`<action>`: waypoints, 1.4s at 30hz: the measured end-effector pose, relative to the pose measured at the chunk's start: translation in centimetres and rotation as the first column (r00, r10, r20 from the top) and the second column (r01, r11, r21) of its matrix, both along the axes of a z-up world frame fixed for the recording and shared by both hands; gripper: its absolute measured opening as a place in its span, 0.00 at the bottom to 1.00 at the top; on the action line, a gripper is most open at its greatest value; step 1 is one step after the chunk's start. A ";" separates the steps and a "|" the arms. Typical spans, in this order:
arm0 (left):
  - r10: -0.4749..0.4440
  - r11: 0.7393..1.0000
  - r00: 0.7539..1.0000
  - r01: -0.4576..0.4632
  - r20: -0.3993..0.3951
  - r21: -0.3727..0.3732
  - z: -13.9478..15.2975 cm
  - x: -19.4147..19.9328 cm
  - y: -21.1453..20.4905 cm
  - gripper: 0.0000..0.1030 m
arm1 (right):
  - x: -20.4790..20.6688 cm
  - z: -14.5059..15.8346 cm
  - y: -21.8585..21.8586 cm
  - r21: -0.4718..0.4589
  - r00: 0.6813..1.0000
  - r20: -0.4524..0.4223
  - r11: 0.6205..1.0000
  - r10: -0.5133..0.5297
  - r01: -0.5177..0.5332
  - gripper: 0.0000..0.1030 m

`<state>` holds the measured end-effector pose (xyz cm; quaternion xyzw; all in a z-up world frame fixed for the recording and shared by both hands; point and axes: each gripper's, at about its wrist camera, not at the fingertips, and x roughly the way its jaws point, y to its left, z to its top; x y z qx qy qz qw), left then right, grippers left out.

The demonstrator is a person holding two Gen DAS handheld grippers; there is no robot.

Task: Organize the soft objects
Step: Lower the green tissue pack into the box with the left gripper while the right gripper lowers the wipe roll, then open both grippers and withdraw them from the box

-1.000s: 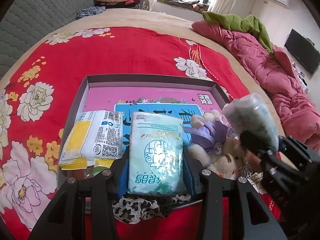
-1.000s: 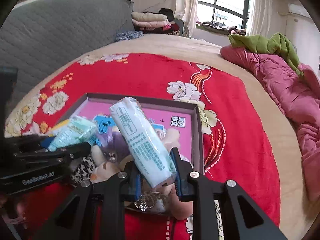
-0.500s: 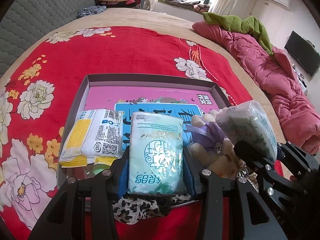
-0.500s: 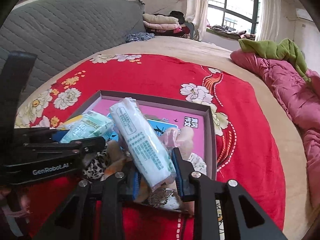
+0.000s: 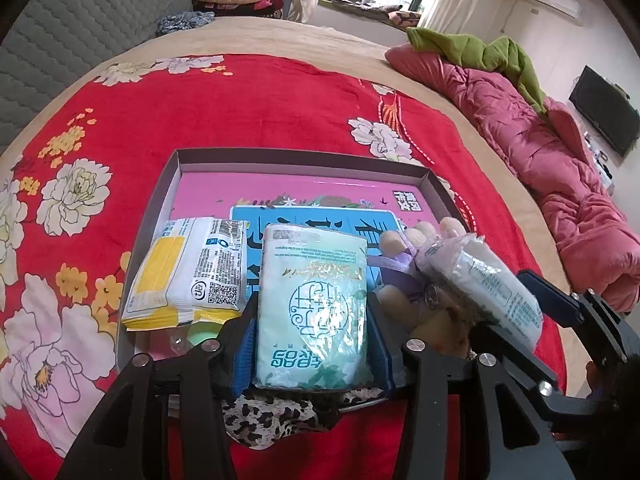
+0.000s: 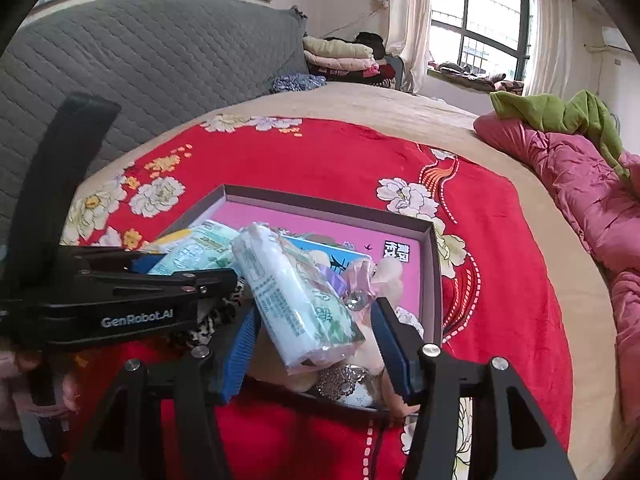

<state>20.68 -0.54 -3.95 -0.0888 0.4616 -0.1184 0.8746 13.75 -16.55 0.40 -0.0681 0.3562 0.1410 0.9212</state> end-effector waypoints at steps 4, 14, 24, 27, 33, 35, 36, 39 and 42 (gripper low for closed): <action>0.002 1.000 1.000 -0.002 0.009 -0.015 0.3 -0.3 0.1 0.67 | -0.6 0.6 -0.7 0.029 1.000 0.029 1.000 -0.011 0.011 0.63; 0.052 0.998 0.994 -0.048 0.101 -0.041 3.9 -3.0 1.7 0.73 | -1.2 1.9 -1.7 0.032 0.998 0.057 0.999 -0.035 0.034 0.63; 0.078 0.996 0.992 -0.074 0.102 -0.043 4.4 -5.0 3.3 0.74 | -1.0 0.2 -1.5 0.025 0.999 0.014 0.999 -0.035 0.035 0.66; 0.065 0.998 0.991 -0.063 0.118 -0.024 4.6 -6.0 3.1 0.74 | -2.0 0.2 -1.8 0.037 0.999 0.024 0.999 -0.034 0.033 0.66; 0.073 0.997 0.987 -0.078 0.140 0.026 4.2 -8.7 2.6 0.76 | -4.9 1.3 -2.2 0.072 0.999 0.037 0.997 -0.011 0.009 0.67; 0.072 0.996 0.987 -0.078 0.144 0.041 3.9 -9.6 2.5 0.77 | -5.6 0.9 -2.3 0.094 1.000 0.015 0.995 -0.023 0.022 0.68; 0.075 0.995 0.986 -0.084 0.152 0.054 3.9 -10.1 2.4 0.77 | -5.9 0.7 -2.3 0.107 1.000 0.002 0.994 -0.031 0.030 0.69; 0.082 0.991 0.982 -0.098 0.170 0.090 3.8 -11.5 2.0 0.77 | -6.8 0.3 -2.5 0.130 0.997 -0.020 0.989 -0.074 0.076 0.70; 0.103 0.989 0.981 -0.120 0.167 0.092 3.8 -12.6 2.0 0.77 | -7.3 -0.1 -2.3 0.152 0.994 -0.053 0.983 -0.099 0.106 0.71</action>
